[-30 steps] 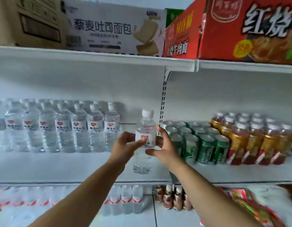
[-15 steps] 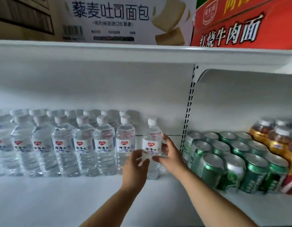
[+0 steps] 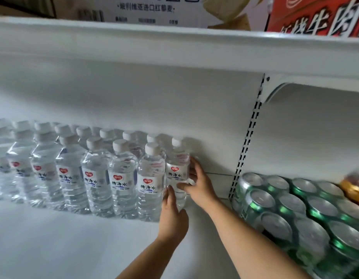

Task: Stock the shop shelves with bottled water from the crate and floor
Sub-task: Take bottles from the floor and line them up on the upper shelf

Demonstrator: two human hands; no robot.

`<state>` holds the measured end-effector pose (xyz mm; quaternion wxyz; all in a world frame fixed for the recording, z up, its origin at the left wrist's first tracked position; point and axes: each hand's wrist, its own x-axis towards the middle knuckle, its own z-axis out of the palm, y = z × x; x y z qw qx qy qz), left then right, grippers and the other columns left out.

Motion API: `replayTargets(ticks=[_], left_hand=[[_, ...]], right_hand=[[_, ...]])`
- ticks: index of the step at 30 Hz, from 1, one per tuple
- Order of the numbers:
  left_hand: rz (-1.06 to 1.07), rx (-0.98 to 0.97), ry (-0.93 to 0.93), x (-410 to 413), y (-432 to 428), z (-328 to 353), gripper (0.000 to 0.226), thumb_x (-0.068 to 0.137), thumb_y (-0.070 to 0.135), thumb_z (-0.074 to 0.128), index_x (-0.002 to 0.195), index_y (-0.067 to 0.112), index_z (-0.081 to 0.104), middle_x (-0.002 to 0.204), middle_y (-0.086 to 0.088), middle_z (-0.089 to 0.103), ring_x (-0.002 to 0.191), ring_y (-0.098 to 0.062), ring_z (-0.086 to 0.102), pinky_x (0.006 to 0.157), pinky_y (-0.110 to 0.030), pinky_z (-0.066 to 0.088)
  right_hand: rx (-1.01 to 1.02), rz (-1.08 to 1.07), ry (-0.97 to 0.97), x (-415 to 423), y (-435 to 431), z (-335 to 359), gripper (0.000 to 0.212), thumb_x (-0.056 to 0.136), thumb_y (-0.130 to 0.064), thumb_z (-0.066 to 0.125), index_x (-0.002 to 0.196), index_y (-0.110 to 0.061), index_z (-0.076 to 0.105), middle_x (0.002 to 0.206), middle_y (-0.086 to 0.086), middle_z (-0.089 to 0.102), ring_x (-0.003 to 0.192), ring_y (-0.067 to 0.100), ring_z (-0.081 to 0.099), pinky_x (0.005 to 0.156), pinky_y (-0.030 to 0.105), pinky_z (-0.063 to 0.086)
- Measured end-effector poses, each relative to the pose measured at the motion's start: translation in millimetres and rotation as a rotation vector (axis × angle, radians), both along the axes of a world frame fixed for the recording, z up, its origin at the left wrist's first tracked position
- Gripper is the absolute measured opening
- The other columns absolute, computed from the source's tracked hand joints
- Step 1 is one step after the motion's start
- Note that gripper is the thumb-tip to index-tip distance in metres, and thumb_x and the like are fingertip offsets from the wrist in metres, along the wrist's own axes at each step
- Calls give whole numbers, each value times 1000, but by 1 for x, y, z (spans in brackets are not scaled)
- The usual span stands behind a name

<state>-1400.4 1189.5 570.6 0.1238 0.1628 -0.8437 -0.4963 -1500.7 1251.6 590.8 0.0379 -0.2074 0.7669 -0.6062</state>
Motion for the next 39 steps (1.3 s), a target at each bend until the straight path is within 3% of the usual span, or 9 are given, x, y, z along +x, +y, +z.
replayTargets(ticks=[3,7,12,18,23,27,30,35,39], left_hand=[[-10,-11,1,-3,-2,-6,73,92,1,42,147,8,-5,157,-7,-3,146,-17,-2,110,-17,5],[-23,-25,-9,-4,-4,-9,73,93,5,42,147,8,-7,157,-7,-7,146,-18,-4,111,-19,6],[-54,74,50,10,3,-14,68,91,1,44,148,9,10,154,-8,20,142,-19,23,115,-29,23],[-226,247,330,30,38,11,58,87,-12,37,141,10,34,142,-5,44,129,-10,42,101,-12,32],[-468,380,494,54,110,44,52,85,-6,41,135,8,41,134,-2,48,126,-12,45,103,-11,34],[-711,344,459,90,199,41,55,82,8,40,137,4,39,135,-4,48,126,-14,45,106,-21,34],[-841,385,325,125,267,20,52,88,-6,39,138,7,39,135,-5,49,126,-14,46,102,-21,32],[-995,258,124,192,348,-51,58,81,13,41,138,9,40,126,5,47,121,-10,44,103,-25,33],[-974,165,-149,227,376,-139,54,80,13,48,133,10,46,130,-1,54,122,-19,52,95,-21,36]], right_hand=[[-25,-2,3,-4,-7,-4,94,65,9,76,141,-25,33,120,-5,56,117,14,53,96,23,45],[31,-12,46,0,-6,1,91,68,3,77,142,-22,31,125,-5,53,112,7,49,82,0,38],[137,-93,54,18,18,7,79,77,-14,73,143,-21,31,130,0,50,113,9,49,91,18,39],[-71,-287,89,77,86,30,40,88,-9,59,127,-8,51,128,6,55,116,14,53,99,25,43],[-183,-502,180,137,158,57,35,90,-6,55,125,-7,52,118,3,57,110,9,55,94,14,44],[-181,-748,188,212,253,47,34,91,-2,52,125,-5,50,117,7,56,100,4,55,99,30,42],[-102,-899,110,277,328,15,35,91,-16,57,125,-7,52,119,5,58,106,8,55,103,33,43],[-25,-1106,-78,374,412,-57,100,50,-88,52,119,-15,53,111,-10,58,99,-8,56,87,6,43],[-14,-1158,-336,425,447,-145,88,62,-76,58,123,-13,51,114,-5,54,111,11,55,82,2,42]])
